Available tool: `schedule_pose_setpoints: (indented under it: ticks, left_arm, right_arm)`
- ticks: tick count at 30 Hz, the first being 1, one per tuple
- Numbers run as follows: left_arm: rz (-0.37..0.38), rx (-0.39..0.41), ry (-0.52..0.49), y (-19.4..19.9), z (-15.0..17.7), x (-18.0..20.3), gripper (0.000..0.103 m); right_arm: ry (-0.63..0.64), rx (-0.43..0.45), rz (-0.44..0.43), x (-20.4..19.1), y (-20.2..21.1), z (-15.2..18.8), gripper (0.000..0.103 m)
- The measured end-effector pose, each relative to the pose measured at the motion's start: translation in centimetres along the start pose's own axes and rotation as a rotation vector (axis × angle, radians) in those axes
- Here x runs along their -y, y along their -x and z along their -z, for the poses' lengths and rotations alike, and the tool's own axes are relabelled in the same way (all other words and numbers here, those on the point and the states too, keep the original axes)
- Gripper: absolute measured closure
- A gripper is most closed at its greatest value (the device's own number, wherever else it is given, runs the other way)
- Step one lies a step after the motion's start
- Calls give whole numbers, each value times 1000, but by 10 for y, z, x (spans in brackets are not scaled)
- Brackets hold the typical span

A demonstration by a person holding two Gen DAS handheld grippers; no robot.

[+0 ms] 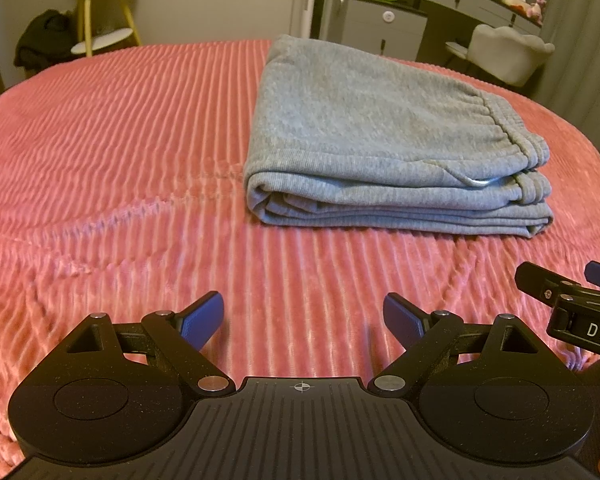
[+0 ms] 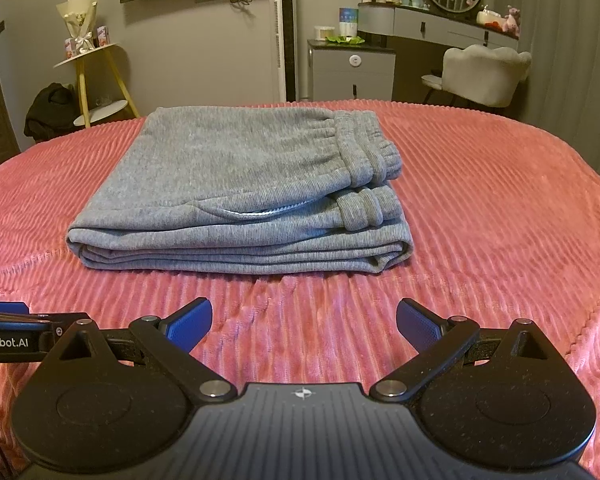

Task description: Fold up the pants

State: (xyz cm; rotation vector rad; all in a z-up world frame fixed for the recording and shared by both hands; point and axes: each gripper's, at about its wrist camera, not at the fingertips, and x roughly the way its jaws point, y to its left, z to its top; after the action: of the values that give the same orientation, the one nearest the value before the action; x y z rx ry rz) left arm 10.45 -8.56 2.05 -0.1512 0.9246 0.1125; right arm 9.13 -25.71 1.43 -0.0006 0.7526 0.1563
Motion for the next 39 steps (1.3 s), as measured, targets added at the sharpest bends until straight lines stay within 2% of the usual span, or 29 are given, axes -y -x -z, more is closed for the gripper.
schedule_pose_setpoints:
  ticks: [39]
  left_arm:
    - [28,35,-30,4,2,3,10]
  right_arm:
    - [-5,-7,0,1,-3,1,4]
